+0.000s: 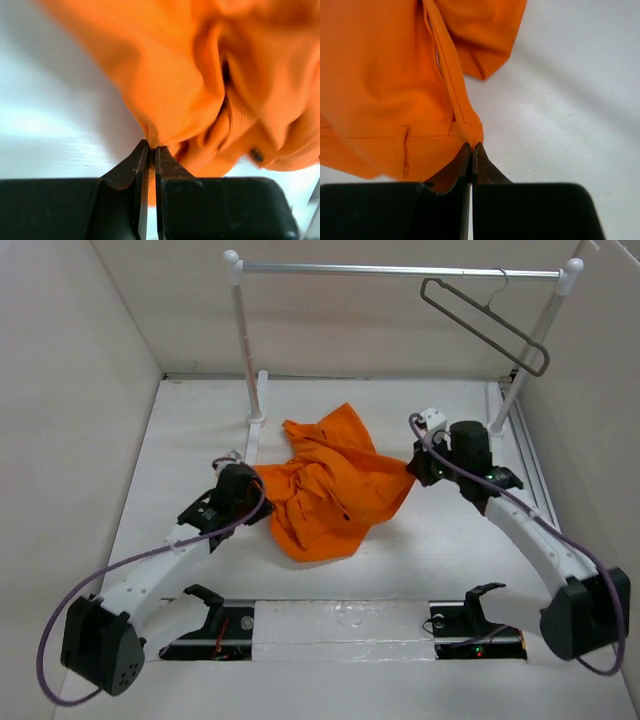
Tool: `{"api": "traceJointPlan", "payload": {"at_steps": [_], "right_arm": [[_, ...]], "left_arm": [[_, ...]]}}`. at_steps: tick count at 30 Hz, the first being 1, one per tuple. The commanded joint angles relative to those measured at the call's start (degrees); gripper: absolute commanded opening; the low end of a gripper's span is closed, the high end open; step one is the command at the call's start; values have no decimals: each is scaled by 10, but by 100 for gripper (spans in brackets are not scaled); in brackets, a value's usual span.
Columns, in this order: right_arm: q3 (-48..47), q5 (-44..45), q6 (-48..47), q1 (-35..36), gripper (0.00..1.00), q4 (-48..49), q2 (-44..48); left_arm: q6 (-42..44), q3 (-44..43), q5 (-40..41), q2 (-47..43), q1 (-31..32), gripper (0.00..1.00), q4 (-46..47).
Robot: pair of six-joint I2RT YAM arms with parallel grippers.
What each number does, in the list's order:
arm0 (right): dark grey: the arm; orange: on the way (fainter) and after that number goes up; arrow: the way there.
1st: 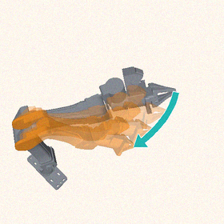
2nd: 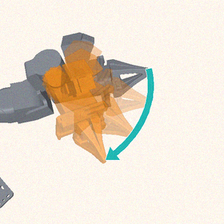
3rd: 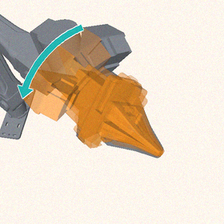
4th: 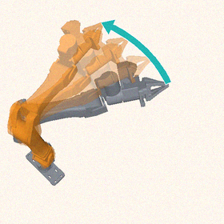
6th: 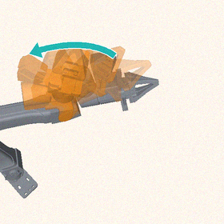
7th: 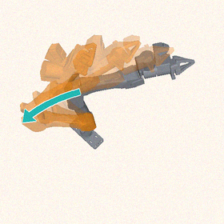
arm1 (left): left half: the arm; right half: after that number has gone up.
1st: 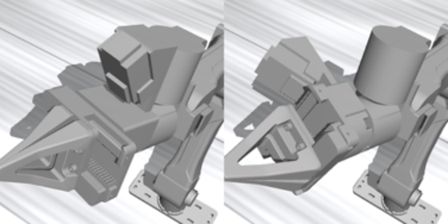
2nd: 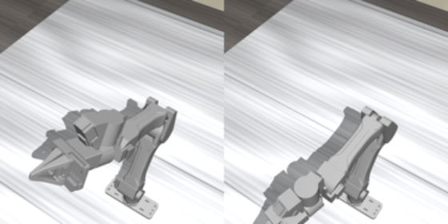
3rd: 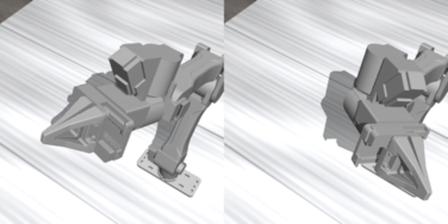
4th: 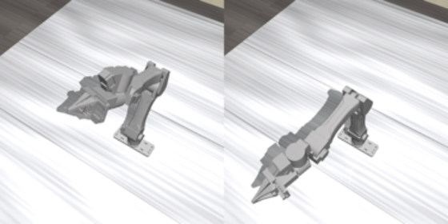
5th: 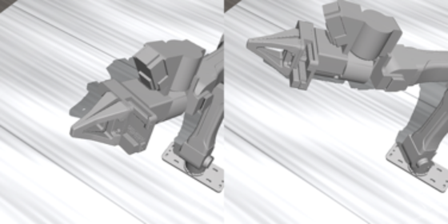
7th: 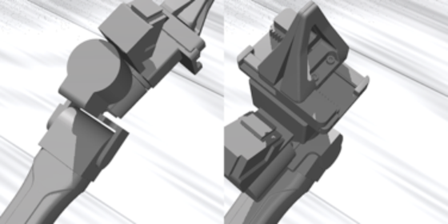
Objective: Place the trousers on the hanger
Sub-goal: Flatten out the trousers at the center of the board.
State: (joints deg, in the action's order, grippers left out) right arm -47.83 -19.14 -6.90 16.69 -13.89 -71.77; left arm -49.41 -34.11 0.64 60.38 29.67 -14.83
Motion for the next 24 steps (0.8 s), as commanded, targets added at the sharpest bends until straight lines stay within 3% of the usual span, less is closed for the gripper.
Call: {"api": "traceJointPlan", "payload": {"at_steps": [1,5,9,11,15,16,17,18,19,20,21,23,24], "right_arm": [[-108,96,-49,-5,0,-139,109],[-200,153,-70,-37,0,-236,177],[-283,167,-93,-85,0,-272,159],[-297,188,-104,-125,0,-267,126],[-301,282,-99,-176,2,-239,48],[-294,294,-90,-184,10,-222,36],[-289,289,-87,-196,38,-190,23],[-285,259,-75,-214,54,-177,2],[-291,219,-73,-214,76,-184,-24],[-299,219,-73,-208,77,-184,-24],[-303,219,-73,-176,78,-203,-22],[-291,232,-78,-153,78,-207,-16],[-258,231,-76,-105,78,-209,9]], "left_arm": [[61,-92,131,-89,-55,0,-91],[90,-199,194,-151,-55,0,-165],[108,-305,241,-170,-55,0,-213],[130,-344,233,-176,-55,0,-211],[139,-318,111,-173,-55,0,-187],[136,-279,88,-172,-55,0,-178],[136,-252,61,-174,-55,0,-163],[133,-202,-2,-175,-55,0,-138],[88,-142,-77,-174,-50,17,-105],[88,-141,-106,-174,-42,17,-87],[59,-83,-134,-174,-31,27,-55],[41,-41,-146,-175,-22,35,-43],[39,-19,-150,-176,-22,47,-41]]}}
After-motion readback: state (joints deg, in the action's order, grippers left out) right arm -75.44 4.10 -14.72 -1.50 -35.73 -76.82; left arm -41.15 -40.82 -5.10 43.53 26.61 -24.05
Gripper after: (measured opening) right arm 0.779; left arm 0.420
